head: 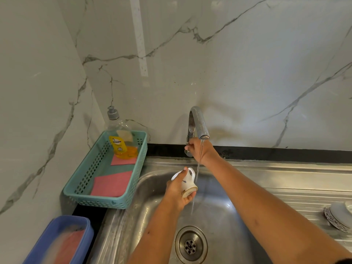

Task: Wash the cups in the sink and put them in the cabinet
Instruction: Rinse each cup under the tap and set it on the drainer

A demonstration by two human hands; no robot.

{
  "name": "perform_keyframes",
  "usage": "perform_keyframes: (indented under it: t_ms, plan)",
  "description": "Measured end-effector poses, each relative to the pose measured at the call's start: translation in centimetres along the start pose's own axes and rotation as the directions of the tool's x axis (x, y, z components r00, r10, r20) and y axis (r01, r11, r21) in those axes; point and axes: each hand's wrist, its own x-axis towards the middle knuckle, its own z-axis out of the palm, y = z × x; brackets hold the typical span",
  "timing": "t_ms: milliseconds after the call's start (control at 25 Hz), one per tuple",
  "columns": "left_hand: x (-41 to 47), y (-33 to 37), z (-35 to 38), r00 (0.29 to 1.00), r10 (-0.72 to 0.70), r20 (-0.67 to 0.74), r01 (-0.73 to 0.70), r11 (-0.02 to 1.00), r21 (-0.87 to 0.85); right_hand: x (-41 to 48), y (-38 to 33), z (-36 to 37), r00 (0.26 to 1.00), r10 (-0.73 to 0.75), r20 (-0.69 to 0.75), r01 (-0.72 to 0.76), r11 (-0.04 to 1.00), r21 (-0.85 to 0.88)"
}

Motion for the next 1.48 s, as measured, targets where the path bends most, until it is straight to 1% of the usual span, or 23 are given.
perform_keyframes:
  t_ms: [80, 120, 160, 240, 280, 400, 520, 600, 720, 800, 880, 1000, 1040, 1080, 1160, 1240, 1360, 1480]
  plan:
    - [-0.1, 0.1, 0.1, 1.0, 0.008, -0.01, -0.008, 1.0, -0.005, -0.5, 0.6, -0.1, 0.998, 0.06, 0.036, -0.057, 0.993, -0.099]
    - [0.0, 0.1, 0.1, 1.0, 0.01, -0.021, -0.01, 1.0, -0.002, -0.7, 1.2, -0.1, 0.989, 0.121, 0.081, -0.117, 0.991, -0.059]
    - [0.0, 0.1, 0.2, 0.999, 0.01, -0.031, -0.01, 1.0, -0.001, -1.4, 1.6, -0.3, 0.978, 0.152, 0.144, -0.147, 0.988, -0.046]
    - [-0.1, 0.1, 0.5, 0.999, 0.005, -0.053, -0.005, 1.0, -0.002, -2.9, 1.7, -0.9, 0.945, 0.194, 0.262, -0.207, 0.978, 0.021]
    - [-0.1, 0.0, 0.6, 0.998, 0.006, -0.063, -0.006, 1.0, 0.0, -3.1, 2.0, -1.0, 0.937, 0.205, 0.282, -0.225, 0.973, 0.042]
    - [-0.2, -0.4, 1.1, 0.998, 0.02, -0.063, -0.019, 1.0, 0.005, -4.4, 0.7, -2.5, 0.961, 0.164, 0.225, -0.193, 0.974, 0.116]
    - [-0.7, -0.9, 1.7, 0.998, 0.052, -0.017, -0.051, 0.996, 0.075, -4.8, 0.4, -3.3, 0.962, 0.142, 0.233, -0.155, 0.987, 0.039]
    - [-1.1, -1.0, 2.1, 0.998, 0.068, -0.007, -0.067, 0.99, 0.123, -4.7, 0.6, -3.6, 0.969, 0.146, 0.197, -0.156, 0.987, 0.034]
    - [-2.0, -0.9, 2.3, 0.993, 0.118, -0.028, -0.111, 0.979, 0.17, -5.0, 0.8, -3.7, 0.982, 0.151, 0.116, -0.145, 0.988, -0.061]
    - [-2.4, -0.9, 1.9, 0.989, 0.141, -0.035, -0.132, 0.973, 0.191, -5.1, 1.2, -3.4, 0.982, 0.143, 0.125, -0.136, 0.989, -0.056]
    - [-2.4, -0.9, 1.3, 0.99, 0.137, -0.023, -0.131, 0.976, 0.176, -5.4, 1.2, -2.9, 0.977, 0.123, 0.173, -0.118, 0.992, -0.041]
    - [-1.9, -1.0, 0.2, 0.995, 0.098, -0.024, -0.095, 0.99, 0.102, -5.9, 0.8, -1.5, 0.956, 0.133, 0.263, -0.159, 0.984, 0.081]
    - [-1.8, -1.0, -0.1, 0.997, 0.081, -0.015, -0.08, 0.993, 0.081, -6.0, 0.6, -0.9, 0.954, 0.124, 0.274, -0.151, 0.985, 0.082]
    - [-1.8, -1.1, -0.4, 0.998, 0.065, 0.003, -0.065, 0.996, 0.064, -6.0, 0.4, -0.4, 0.955, 0.102, 0.278, -0.12, 0.992, 0.048]
    - [-2.1, -1.2, -0.6, 0.998, 0.048, 0.034, -0.049, 0.998, 0.042, -6.2, 0.0, 0.7, 0.964, 0.087, 0.251, -0.087, 0.996, -0.011]
    - [-2.5, -1.3, -0.4, 0.997, 0.048, 0.065, -0.052, 0.997, 0.06, -6.0, 0.1, 1.3, 0.979, 0.091, 0.182, -0.095, 0.995, 0.015]
    - [-2.8, -1.2, 0.2, 0.986, 0.091, 0.143, -0.101, 0.993, 0.068, -5.7, 0.5, 1.3, 0.987, 0.144, 0.065, -0.154, 0.97, 0.187]
    - [-3.3, -0.8, 1.0, 0.956, 0.179, 0.231, -0.199, 0.978, 0.066, -5.5, 1.3, 1.1, 0.967, 0.253, -0.023, -0.224, 0.894, 0.389]
